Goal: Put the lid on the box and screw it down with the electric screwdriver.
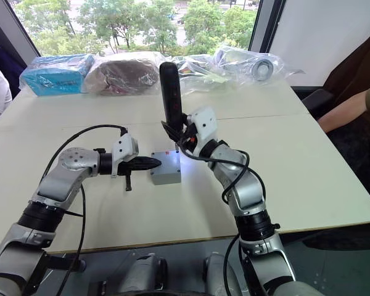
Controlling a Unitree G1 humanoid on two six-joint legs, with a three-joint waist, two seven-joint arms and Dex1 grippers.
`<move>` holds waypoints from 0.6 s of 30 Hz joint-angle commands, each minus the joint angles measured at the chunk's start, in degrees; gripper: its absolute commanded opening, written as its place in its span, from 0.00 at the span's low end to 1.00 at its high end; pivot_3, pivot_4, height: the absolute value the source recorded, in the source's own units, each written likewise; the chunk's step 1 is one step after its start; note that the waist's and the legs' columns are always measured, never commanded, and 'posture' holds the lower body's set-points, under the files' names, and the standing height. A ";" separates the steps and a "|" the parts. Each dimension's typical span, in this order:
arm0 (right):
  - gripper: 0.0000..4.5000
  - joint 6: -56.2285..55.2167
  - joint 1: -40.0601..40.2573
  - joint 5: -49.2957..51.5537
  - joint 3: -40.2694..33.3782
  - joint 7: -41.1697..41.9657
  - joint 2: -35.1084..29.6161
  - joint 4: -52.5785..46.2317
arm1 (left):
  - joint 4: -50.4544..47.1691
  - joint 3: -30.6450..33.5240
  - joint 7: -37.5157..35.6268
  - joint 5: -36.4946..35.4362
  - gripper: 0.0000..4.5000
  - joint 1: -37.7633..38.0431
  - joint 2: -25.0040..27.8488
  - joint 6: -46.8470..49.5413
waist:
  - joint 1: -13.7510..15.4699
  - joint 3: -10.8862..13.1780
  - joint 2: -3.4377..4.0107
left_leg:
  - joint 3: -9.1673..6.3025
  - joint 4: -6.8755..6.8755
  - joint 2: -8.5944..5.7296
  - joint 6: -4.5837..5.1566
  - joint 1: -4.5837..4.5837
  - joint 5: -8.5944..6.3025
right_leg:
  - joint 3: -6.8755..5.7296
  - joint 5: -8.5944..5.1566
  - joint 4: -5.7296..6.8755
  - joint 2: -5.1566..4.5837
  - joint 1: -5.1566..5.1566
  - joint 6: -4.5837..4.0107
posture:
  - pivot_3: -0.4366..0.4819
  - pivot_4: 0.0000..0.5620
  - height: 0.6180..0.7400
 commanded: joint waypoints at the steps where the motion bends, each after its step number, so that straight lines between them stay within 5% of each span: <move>1: 0.39 8.67 -8.80 7.57 -9.13 -4.52 -1.70 -9.07 | -4.03 0.49 -1.53 -0.97 0.00 -1.32 1.57 1.23 | -0.01 0.17 0.07 | 0.00 0.05 -0.01 -0.03 -0.30 0.02 | 0.00 0.02 0.06 -0.01 -0.29 0.01 | 0.48 0.27 1.00; 5: 0.39 26.60 -14.40 12.30 -13.80 -7.36 -8.92 -10.34 | -7.25 1.69 -2.50 -2.37 0.00 -3.03 2.86 2.35 | -0.04 0.35 0.14 | -0.01 0.17 -0.02 -0.11 -1.12 0.09 | -0.01 0.18 0.24 0.05 -1.14 0.25 | 0.48 0.27 1.00; 9: 0.39 49.83 -21.39 11.23 -11.39 -6.96 -23.83 -5.20 | -11.27 3.96 -3.95 -5.81 0.00 -4.69 4.49 4.07 | -0.06 0.49 0.16 | 0.00 0.08 -0.02 -0.09 -1.21 0.07 | -0.04 0.17 0.15 0.10 -1.20 0.25 | 0.48 0.27 1.00; 14: 0.39 58.43 -24.53 10.15 -3.30 -1.87 -35.13 4.57 | -15.89 6.65 -3.47 -10.66 0.00 -7.22 4.77 7.97 | -0.50 1.17 0.38 | 0.13 0.06 -0.07 -0.07 -1.24 0.07 | 0.05 0.18 0.14 0.25 -1.34 0.27 | 0.48 0.27 1.00; 18: 0.39 62.25 -27.59 9.05 2.47 0.82 -37.85 15.09 | -18.73 7.49 -2.76 -12.36 0.00 -7.57 5.76 9.66 | -0.24 1.27 0.27 | 0.14 0.11 -0.03 -0.07 -1.42 0.08 | 0.00 0.17 0.17 0.44 -1.44 0.26 | 0.48 0.27 1.00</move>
